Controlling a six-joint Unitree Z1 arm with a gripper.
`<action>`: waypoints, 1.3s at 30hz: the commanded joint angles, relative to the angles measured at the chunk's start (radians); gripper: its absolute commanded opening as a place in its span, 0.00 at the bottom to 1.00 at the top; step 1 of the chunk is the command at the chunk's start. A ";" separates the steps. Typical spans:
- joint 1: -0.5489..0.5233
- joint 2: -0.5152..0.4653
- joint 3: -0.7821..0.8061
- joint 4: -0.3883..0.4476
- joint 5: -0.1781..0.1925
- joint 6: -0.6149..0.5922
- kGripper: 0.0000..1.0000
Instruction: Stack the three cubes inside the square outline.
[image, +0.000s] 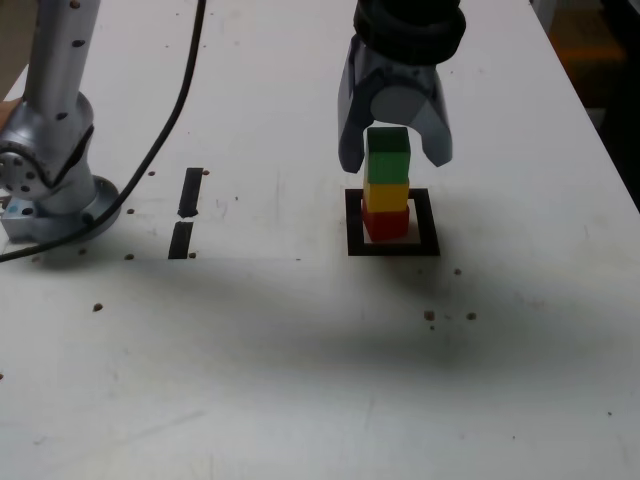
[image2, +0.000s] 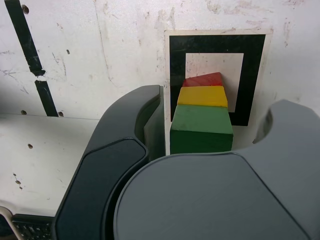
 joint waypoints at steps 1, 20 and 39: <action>0.002 -0.018 0.003 0.009 0.008 -0.005 0.91; -0.114 -0.568 0.221 0.086 0.077 -0.023 1.00; -0.076 -0.779 0.988 -0.351 -0.062 0.095 1.00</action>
